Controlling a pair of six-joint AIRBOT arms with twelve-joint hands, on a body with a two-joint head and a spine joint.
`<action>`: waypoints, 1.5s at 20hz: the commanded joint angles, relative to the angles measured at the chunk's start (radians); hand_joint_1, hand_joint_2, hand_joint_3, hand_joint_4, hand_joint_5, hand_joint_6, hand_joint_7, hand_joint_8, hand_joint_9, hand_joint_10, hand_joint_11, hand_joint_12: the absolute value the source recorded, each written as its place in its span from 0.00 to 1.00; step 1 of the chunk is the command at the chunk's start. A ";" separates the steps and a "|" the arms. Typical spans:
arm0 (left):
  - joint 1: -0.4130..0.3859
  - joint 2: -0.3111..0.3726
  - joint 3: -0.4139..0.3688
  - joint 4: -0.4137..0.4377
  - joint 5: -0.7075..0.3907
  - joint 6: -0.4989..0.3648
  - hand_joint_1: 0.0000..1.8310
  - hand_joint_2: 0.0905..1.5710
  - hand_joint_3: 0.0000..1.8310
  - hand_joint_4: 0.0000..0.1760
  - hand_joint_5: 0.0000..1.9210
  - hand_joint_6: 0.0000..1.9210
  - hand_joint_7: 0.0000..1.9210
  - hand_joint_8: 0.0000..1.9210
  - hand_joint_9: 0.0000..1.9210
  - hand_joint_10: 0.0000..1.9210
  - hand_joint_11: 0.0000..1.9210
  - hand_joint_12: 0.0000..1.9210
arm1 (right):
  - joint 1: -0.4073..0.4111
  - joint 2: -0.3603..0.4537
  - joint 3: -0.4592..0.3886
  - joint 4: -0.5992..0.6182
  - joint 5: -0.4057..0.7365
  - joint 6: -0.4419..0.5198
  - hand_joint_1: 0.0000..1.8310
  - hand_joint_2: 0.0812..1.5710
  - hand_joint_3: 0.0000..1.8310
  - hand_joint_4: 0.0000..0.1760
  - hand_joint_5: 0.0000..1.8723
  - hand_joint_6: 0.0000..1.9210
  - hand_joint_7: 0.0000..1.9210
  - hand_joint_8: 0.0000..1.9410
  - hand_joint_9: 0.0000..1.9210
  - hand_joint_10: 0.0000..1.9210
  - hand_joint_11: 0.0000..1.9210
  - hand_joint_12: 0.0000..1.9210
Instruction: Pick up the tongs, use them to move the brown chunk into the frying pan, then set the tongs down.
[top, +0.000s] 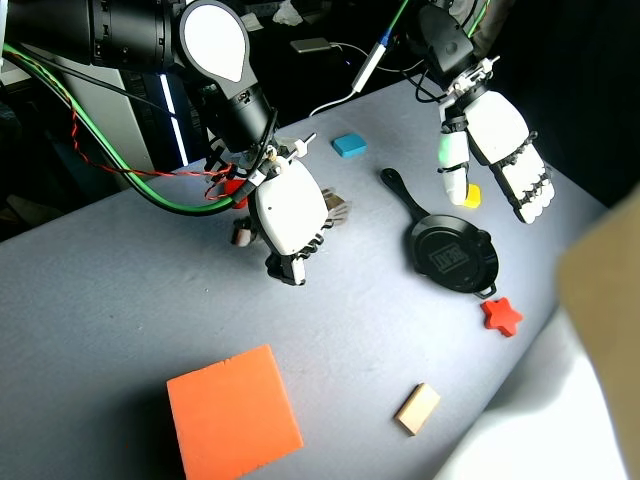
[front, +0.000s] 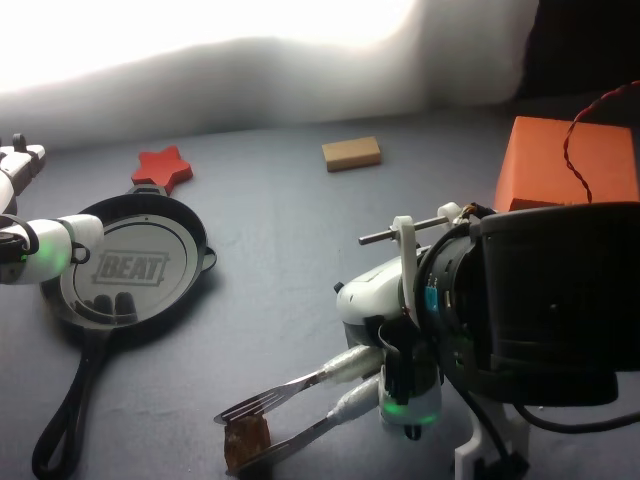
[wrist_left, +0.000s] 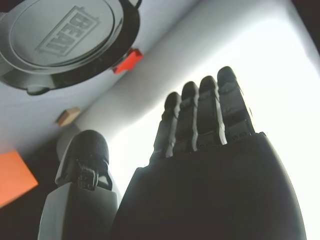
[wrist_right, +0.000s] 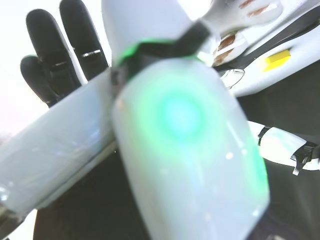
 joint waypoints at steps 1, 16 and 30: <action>-0.008 0.010 0.004 0.051 -0.085 0.002 0.00 0.85 0.00 0.00 0.01 0.00 0.03 0.00 0.00 0.00 0.00 0.00 | 0.005 0.006 -0.004 -0.044 0.022 -0.002 0.65 0.72 0.00 0.07 0.46 0.63 0.50 0.51 0.58 0.05 0.26 0.73; -0.005 0.010 0.005 0.051 -0.085 0.004 0.00 0.84 0.00 0.00 0.01 0.00 0.02 0.00 0.00 0.00 0.00 0.00 | 0.064 0.009 0.004 -0.044 0.032 -0.024 0.75 0.71 0.00 0.00 0.42 0.63 0.55 0.38 0.46 0.68 0.32 0.74; -0.001 0.005 0.034 0.051 -0.085 0.018 0.00 0.84 0.00 0.00 0.01 0.00 0.02 0.00 0.00 0.00 0.00 0.00 | 0.151 -0.125 0.313 0.028 0.192 -0.182 0.75 0.70 0.00 0.00 0.44 0.63 0.55 0.37 0.46 0.67 0.32 0.74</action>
